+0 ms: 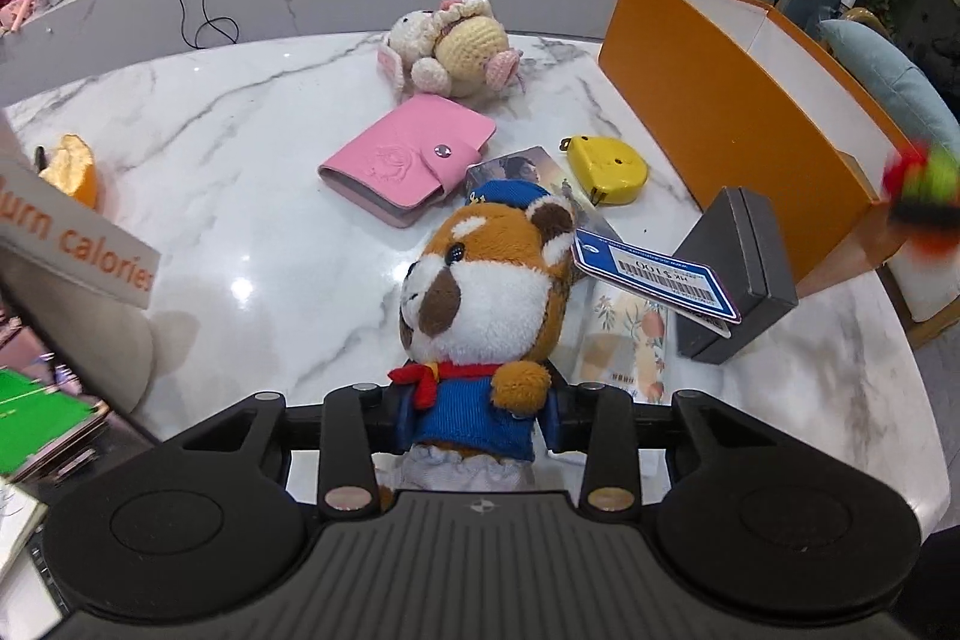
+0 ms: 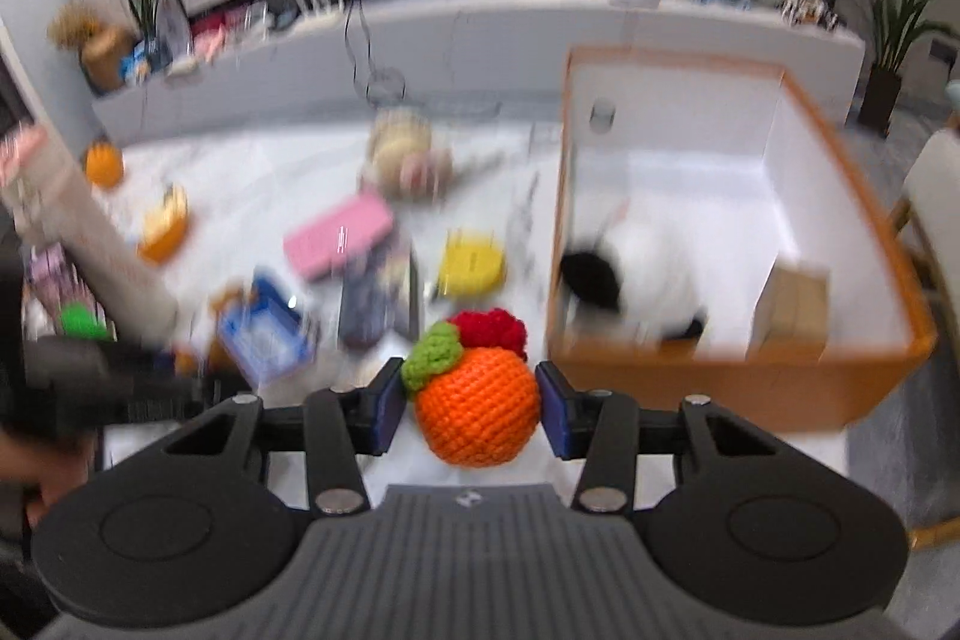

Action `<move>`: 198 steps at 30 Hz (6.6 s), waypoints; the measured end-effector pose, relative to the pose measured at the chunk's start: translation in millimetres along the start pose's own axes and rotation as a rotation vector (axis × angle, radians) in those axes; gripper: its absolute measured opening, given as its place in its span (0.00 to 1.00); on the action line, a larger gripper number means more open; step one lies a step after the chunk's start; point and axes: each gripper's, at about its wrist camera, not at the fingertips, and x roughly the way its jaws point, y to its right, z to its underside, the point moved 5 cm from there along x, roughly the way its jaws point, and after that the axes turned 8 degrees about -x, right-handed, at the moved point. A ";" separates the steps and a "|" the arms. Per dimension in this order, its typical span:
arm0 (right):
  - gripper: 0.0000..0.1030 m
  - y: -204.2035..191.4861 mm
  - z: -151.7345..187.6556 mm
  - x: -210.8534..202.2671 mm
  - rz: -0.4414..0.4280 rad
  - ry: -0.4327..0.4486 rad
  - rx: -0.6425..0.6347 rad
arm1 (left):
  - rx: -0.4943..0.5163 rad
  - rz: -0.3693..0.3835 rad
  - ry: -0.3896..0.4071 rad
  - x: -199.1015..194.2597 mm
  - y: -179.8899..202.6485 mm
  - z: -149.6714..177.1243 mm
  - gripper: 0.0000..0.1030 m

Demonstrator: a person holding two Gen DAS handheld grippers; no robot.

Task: Organize objects

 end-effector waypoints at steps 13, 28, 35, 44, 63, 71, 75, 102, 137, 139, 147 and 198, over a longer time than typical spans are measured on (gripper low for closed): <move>0.47 34.1 -109.8 -40.1 -0.041 0.155 -0.037 | -0.071 -0.066 0.072 -60.0 -5.0 -19.2 0.42; 0.47 126.3 -118.6 -45.0 -0.018 0.193 0.083 | 0.133 0.075 0.187 -62.8 139.7 -122.0 0.42; 0.47 165.6 -108.4 -38.0 -0.004 0.178 0.166 | 0.173 0.163 0.172 -24.6 197.0 -154.2 0.42; 0.47 182.5 -81.5 -0.4 0.011 0.085 0.164 | 0.244 0.130 0.144 25.3 233.8 -190.2 0.42; 0.47 163.8 -55.9 81.0 0.055 -0.031 0.059 | 0.442 0.010 -0.044 123.6 278.8 -197.9 0.42; 0.47 148.6 -50.4 103.7 0.081 -0.085 0.033 | 0.485 -0.008 -0.100 151.9 284.1 -191.4 0.42; 0.47 143.2 -44.4 113.3 0.098 -0.119 0.022 | 0.502 -0.014 -0.132 161.2 283.4 -184.4 0.42; 0.48 169.6 -36.0 137.6 0.161 -0.256 0.031 | 0.534 -0.073 -0.198 187.2 269.9 -166.4 0.44; 0.62 151.5 -72.2 101.5 0.170 -0.125 0.026 | 0.321 0.082 0.064 74.4 216.5 -195.0 0.70; 0.62 146.2 -74.8 97.9 0.170 -0.115 0.018 | 0.291 0.082 0.079 65.9 203.0 -193.8 0.70; 0.62 126.4 -79.2 85.9 0.164 -0.093 -0.021 | 0.174 0.087 0.152 31.1 148.6 -174.8 0.77; 0.51 -47.9 6.2 55.5 0.194 0.052 -0.042 | 0.242 0.078 0.010 66.5 67.7 16.0 0.63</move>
